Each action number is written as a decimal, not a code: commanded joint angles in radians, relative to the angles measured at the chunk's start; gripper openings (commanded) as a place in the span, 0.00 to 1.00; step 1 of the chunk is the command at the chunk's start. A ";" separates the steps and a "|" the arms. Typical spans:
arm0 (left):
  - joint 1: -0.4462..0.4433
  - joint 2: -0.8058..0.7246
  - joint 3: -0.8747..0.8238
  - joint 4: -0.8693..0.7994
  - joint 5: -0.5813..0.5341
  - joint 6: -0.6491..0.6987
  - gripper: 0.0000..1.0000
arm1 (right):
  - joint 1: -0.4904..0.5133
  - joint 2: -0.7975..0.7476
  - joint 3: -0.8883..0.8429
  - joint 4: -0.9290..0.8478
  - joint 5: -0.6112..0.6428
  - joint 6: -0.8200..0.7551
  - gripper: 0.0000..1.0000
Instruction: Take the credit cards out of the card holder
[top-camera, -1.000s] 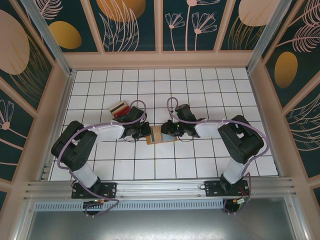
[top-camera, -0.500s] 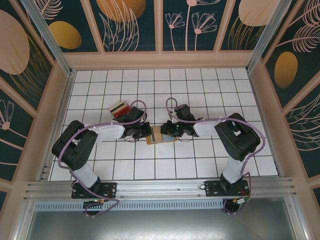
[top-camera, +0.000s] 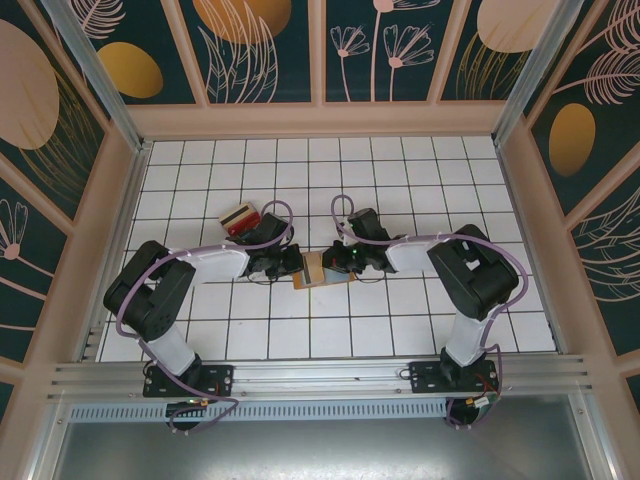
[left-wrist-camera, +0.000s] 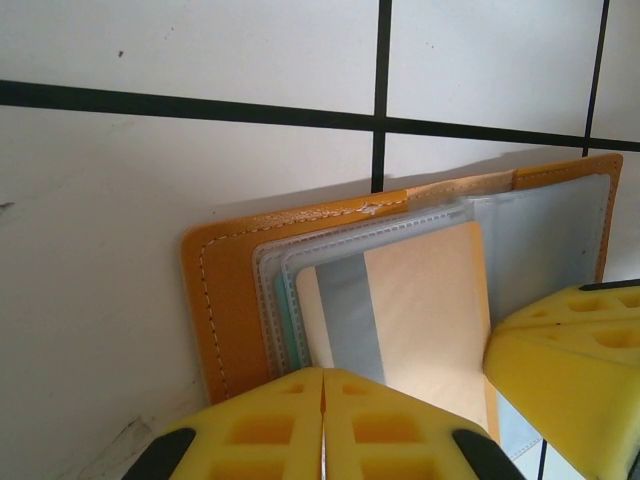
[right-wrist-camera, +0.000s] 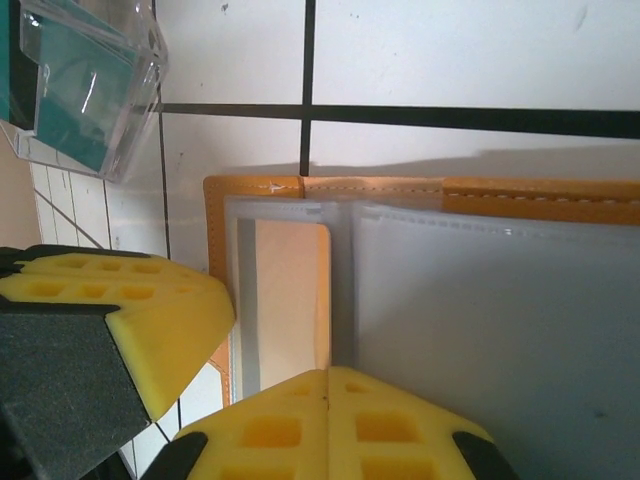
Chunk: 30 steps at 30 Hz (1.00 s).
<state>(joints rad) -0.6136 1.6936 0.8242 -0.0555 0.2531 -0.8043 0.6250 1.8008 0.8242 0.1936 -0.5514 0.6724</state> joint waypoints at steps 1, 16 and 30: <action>0.003 0.014 0.006 0.002 0.009 0.009 0.09 | -0.007 0.006 0.020 0.010 -0.009 0.002 0.00; 0.004 0.014 0.010 -0.018 -0.007 0.026 0.04 | -0.059 -0.061 -0.064 0.033 -0.016 0.010 0.00; 0.004 0.015 0.013 -0.018 0.000 0.026 0.04 | -0.054 -0.022 -0.034 0.024 -0.021 0.003 0.00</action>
<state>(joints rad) -0.6136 1.6936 0.8246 -0.0559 0.2527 -0.7929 0.5701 1.7821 0.7769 0.2298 -0.5907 0.6903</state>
